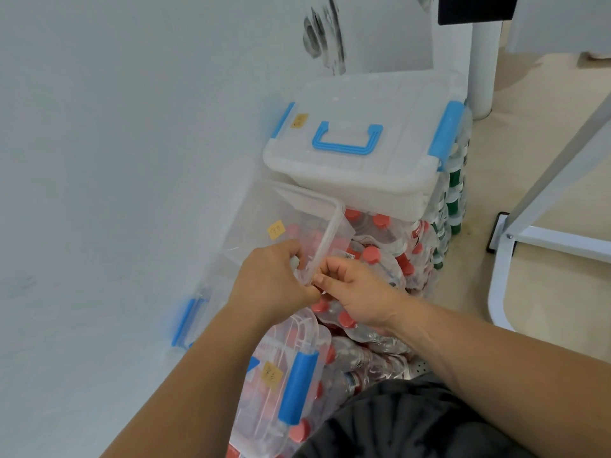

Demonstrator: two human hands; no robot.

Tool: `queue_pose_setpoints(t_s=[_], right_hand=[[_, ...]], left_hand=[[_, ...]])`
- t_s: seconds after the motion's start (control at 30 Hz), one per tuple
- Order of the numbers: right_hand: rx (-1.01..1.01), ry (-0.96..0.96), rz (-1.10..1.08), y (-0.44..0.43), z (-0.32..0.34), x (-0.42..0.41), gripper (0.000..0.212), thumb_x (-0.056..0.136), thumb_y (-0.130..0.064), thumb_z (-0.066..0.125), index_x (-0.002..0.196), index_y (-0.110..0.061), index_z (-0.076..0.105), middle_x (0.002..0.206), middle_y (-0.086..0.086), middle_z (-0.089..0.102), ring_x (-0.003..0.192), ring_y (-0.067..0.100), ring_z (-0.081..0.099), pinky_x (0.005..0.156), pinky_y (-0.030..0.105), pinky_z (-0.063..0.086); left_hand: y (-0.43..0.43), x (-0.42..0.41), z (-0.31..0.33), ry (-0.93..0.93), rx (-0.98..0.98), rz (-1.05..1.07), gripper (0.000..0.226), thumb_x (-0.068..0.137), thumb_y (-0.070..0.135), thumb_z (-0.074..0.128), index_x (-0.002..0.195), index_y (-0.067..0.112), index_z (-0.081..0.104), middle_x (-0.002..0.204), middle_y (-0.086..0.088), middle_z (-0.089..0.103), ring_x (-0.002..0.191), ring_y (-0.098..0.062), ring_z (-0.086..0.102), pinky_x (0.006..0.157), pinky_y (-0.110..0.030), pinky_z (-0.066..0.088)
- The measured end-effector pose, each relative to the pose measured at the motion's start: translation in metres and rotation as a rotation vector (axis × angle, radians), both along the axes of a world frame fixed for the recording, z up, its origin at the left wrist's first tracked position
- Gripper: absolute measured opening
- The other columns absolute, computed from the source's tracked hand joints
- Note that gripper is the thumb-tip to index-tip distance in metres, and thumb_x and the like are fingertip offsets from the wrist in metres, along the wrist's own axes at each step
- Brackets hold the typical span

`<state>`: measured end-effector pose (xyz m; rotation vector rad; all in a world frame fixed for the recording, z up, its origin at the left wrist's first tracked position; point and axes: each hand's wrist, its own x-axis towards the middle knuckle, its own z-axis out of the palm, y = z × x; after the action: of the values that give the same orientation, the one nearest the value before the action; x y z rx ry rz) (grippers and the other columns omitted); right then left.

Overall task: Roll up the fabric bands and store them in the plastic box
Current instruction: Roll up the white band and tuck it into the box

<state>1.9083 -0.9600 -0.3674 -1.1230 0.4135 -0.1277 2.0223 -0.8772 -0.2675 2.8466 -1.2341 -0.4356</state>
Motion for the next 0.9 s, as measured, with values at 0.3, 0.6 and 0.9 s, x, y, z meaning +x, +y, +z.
queue_pose_setpoints(t_s=[0.3,0.6,0.9], right_hand=[[-0.064,-0.001,0.034,-0.001,-0.001,0.002,0.019,0.106,-0.012,0.052,0.089,-0.009,0.059,0.082,0.018,0.060,0.077,0.026,0.055,0.081,0.054,0.053],[-0.047,-0.001,0.028,-0.002,-0.006,-0.003,0.017,0.106,-0.013,0.052,0.101,-0.001,0.063,0.086,0.001,0.069,0.080,0.021,0.061,0.083,0.039,0.056],[-0.032,0.034,0.036,-0.005,-0.003,-0.001,0.021,0.106,-0.016,0.053,0.105,0.002,0.063,0.085,-0.001,0.070,0.078,0.022,0.061,0.089,0.054,0.056]], left_hand=[[-0.004,-0.011,-0.006,-0.100,0.005,-0.028,0.034,0.055,0.039,0.075,0.078,0.028,0.053,0.059,0.006,0.056,0.055,-0.010,0.055,0.051,-0.032,0.055],[0.019,0.015,0.017,0.134,-0.048,-0.027,0.029,0.066,0.015,0.077,0.082,0.032,0.059,0.069,0.007,0.061,0.056,-0.006,0.054,0.054,-0.022,0.050],[0.018,0.004,0.015,-0.048,0.039,-0.246,0.025,0.074,0.034,0.080,0.092,0.031,0.064,0.082,0.010,0.057,0.071,-0.008,0.053,0.063,-0.021,0.043]])
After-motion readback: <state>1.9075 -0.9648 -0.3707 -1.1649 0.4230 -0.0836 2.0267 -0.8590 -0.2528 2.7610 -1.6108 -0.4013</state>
